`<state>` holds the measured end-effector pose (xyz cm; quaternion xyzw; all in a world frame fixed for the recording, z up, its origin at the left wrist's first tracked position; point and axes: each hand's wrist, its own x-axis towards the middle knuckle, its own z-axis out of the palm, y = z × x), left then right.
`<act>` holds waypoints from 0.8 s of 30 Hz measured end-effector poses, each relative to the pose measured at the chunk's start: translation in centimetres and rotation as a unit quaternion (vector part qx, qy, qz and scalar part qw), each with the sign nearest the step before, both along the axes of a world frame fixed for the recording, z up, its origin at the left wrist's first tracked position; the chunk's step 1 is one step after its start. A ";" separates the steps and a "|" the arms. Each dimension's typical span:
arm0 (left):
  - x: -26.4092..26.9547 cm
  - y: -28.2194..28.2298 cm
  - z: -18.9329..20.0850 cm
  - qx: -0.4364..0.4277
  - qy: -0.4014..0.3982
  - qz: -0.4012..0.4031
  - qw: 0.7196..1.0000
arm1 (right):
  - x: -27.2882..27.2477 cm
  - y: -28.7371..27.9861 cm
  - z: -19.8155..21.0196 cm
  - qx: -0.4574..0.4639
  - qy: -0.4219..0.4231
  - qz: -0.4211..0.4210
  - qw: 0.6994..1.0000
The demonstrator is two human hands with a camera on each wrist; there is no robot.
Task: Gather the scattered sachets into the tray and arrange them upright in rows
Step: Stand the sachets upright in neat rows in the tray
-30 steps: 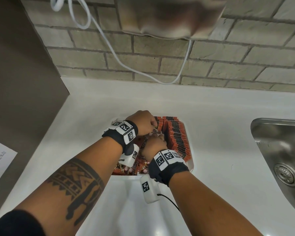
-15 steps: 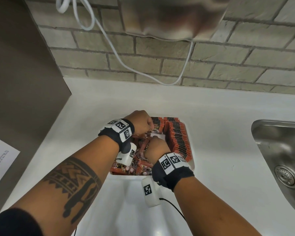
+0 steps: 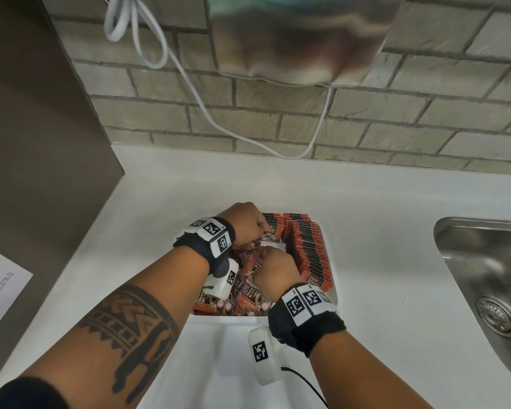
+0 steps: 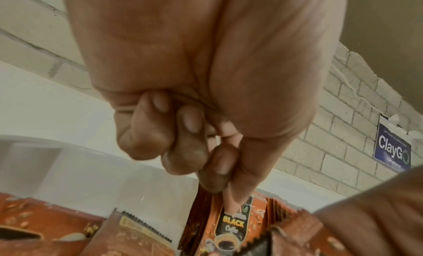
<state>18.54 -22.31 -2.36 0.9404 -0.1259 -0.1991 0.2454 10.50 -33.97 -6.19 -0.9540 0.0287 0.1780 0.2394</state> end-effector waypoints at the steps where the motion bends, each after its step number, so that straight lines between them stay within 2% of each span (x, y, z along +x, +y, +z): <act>1: 0.0 -0.1 0.0 0.000 -0.001 0.000 1.000 | 0.0 -0.1 0.0 0.003 0.000 -0.001 1.000; 12: -0.3 -0.5 0.1 -0.013 -0.013 0.015 1.000 | -0.4 0.5 -0.3 -0.044 0.038 0.006 0.998; 24: -0.6 -0.3 0.3 -0.043 -0.039 0.031 0.998 | -0.6 0.6 0.0 -0.024 0.060 0.019 0.998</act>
